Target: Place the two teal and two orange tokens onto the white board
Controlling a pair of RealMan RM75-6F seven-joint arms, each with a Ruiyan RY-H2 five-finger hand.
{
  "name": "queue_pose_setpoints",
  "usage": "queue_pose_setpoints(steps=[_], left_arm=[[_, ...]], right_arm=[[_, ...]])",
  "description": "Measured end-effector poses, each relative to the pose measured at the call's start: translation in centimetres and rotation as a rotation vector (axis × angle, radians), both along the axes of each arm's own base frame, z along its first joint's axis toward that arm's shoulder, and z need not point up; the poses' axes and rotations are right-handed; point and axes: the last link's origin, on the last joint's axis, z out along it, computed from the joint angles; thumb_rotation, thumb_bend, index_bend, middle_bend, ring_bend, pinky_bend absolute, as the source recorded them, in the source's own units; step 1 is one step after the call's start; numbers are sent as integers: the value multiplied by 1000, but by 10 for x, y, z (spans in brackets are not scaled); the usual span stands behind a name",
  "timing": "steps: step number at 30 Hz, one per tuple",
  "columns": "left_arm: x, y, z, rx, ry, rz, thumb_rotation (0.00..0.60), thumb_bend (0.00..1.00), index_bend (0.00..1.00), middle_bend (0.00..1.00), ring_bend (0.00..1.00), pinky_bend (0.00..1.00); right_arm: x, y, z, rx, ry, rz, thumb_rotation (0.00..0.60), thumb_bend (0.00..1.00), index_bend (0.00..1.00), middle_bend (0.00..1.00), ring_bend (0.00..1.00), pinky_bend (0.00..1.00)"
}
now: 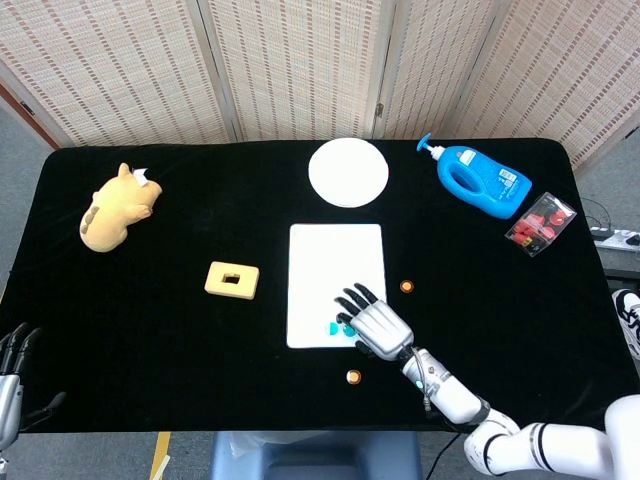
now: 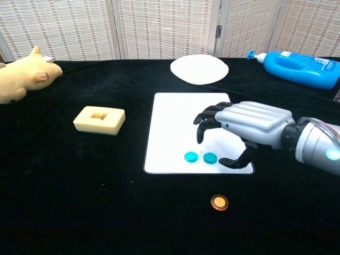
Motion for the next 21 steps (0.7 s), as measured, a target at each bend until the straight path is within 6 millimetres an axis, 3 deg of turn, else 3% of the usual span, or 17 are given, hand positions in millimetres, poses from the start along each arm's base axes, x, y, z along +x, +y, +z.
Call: queue_pose_setpoints(steps=[9,21], left_arm=[[2,-1,1,3,2,-2,600,212,0,0,7,0],[0,-4,2,2,0,5,600,212,0,0,7,0]], right_arm=[[-9,36,2,63,36,130,600,415,384,151,41,0],[-18,52,-12,98,74,175,600,415,407,151,42,0]])
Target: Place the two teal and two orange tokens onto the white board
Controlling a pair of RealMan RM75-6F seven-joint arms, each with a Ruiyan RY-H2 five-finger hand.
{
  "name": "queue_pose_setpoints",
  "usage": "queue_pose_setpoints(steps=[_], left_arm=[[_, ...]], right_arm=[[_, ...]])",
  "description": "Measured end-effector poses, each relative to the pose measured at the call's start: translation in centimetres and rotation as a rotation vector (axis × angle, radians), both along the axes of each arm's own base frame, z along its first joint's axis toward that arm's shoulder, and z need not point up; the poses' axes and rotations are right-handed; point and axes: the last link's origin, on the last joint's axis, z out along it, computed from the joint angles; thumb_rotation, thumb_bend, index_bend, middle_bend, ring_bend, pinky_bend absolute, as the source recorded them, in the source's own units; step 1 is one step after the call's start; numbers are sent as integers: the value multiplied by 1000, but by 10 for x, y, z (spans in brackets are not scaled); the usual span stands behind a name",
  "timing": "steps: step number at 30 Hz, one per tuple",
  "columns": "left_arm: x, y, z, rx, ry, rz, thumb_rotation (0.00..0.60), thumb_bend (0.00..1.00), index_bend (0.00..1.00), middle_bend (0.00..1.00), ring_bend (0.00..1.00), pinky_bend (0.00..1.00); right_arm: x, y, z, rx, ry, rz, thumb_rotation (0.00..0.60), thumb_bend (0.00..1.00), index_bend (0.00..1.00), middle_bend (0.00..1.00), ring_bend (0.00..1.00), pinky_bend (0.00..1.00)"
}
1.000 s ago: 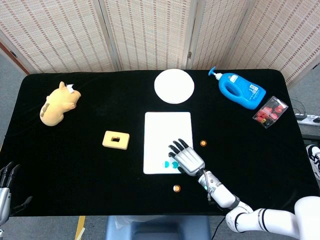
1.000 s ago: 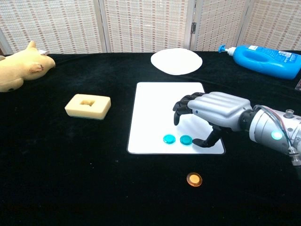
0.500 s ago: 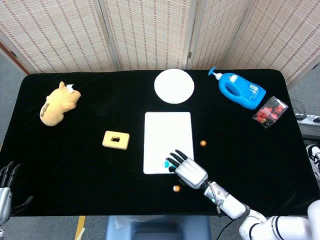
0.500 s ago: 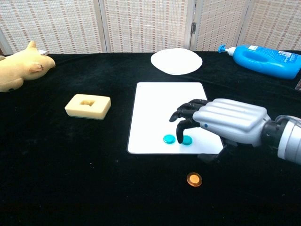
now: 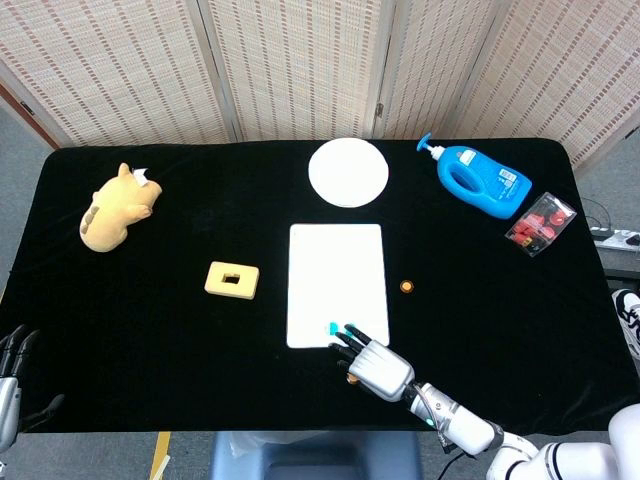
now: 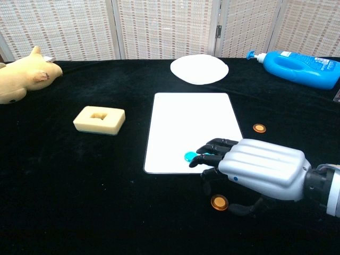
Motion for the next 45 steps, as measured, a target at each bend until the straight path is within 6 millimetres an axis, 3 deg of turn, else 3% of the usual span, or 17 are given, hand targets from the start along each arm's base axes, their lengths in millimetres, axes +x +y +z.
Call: queue_pose_setpoints(steps=[18,34,40,45], left_arm=[[-3,-1,-1,-2,-2,8,600,212,0,0,7,0],[-4,0,0,1,-1,6,600,212,0,0,7,0],[-2,0,1,4,-1,1,600,212,0,0,7,0],[-1,0,1,4,0,-2,600,213,0,0,7,0]], right_arm=[[-4,0,-6,2,42,9,600,419,408,151,41,0],[-3,-2,-5,-11,33,3,600,423,514,166,44,0],[6,-12,5,-36,-14,-19,600,423,514,167,45,0],[19,-35,15,-76,-57,-65,600,423,514,167,45,0]])
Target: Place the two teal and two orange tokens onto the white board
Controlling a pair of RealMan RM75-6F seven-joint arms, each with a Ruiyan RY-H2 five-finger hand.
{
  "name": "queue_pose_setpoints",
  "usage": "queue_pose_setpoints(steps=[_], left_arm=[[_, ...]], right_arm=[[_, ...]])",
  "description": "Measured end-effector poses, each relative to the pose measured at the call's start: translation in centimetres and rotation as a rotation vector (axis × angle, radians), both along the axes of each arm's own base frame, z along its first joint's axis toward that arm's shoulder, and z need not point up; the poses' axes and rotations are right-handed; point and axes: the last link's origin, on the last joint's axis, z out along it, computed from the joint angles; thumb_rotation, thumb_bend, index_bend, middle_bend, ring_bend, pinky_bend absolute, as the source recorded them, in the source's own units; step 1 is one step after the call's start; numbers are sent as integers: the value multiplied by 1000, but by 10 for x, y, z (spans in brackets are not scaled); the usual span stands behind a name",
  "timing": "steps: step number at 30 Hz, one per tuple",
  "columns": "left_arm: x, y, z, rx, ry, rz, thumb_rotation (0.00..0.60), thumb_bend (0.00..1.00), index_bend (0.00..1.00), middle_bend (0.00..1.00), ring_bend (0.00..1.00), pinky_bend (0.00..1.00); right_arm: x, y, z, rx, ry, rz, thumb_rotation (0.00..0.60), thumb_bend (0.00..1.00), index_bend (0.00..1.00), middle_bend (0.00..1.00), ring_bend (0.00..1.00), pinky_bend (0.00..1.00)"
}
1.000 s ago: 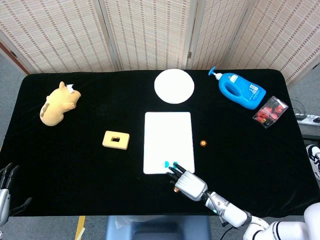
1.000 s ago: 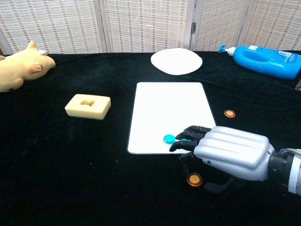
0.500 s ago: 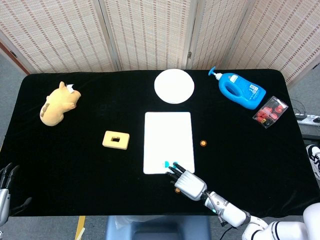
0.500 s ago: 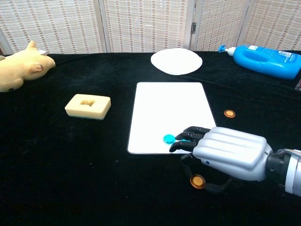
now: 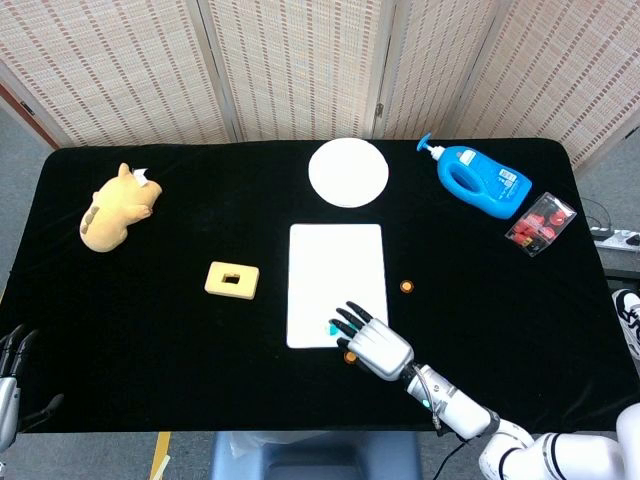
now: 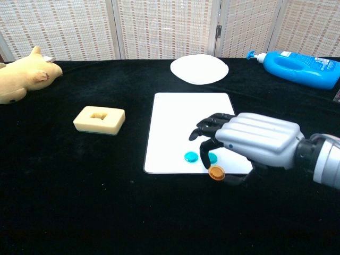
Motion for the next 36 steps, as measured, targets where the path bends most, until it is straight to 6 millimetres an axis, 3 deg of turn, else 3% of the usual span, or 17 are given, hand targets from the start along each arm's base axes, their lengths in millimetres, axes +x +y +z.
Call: queue_pose_setpoints(steps=[5,11,25,27,36], left_arm=[[0,-1,1,1,2,4,600,212,0,0,8,0],[-1,-2,2,2,5,11,600,213,0,0,8,0],[-6,-2,1,-2,8,32,600,213,0,0,7,0],[-7,-3,1,-2,7,36,600,212,0,0,7,0],[-8,-3,0,-3,5,37,600,212,0,0,8,0]], right_arm=[[14,-30,2,-38,-21,-59,600,423,514,164,45,0],[30,-63,-8,-69,-4,-104,600,423,514,161,41,0],[54,-105,-38,-122,68,-158,600,423,479,156,28,0],[57,-108,-40,-131,75,-163,600,423,458,156,26,0],[61,-109,-42,-141,88,-160,600,423,197,142,25,0]])
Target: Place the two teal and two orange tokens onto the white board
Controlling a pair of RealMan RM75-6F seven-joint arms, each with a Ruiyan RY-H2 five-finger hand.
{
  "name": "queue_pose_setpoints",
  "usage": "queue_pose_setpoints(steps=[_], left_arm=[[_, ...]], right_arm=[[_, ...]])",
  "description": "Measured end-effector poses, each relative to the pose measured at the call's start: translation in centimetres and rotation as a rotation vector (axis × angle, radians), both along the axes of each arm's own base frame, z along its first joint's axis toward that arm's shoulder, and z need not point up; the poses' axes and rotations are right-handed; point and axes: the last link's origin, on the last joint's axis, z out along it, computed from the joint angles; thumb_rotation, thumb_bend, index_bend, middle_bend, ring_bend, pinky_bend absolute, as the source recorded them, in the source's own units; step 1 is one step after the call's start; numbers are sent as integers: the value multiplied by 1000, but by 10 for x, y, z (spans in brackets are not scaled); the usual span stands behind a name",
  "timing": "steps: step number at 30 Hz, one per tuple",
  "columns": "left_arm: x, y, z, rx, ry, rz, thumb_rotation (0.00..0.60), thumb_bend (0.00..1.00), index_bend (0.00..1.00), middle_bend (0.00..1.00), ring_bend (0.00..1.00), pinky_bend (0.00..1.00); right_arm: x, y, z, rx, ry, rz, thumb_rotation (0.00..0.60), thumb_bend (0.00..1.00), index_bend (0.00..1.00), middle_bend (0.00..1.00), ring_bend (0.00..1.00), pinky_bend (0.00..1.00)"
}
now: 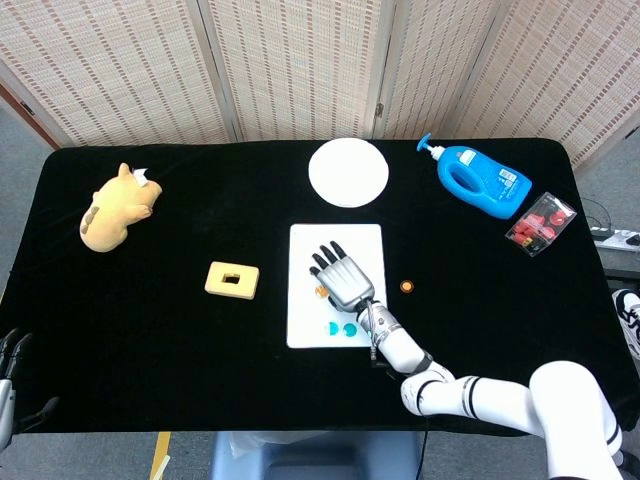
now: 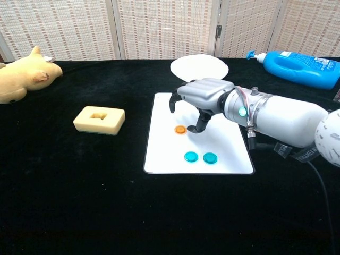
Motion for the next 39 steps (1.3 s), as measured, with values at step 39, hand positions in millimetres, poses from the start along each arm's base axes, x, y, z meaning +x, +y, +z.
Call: queue_pose_setpoints(steps=[39], left_arm=[[10,8,-5,-19,-3,-37,600,212,0,0,7,0]], right_arm=[[-149,12,63,-115,17,-275,600,423,389,142,27,0]])
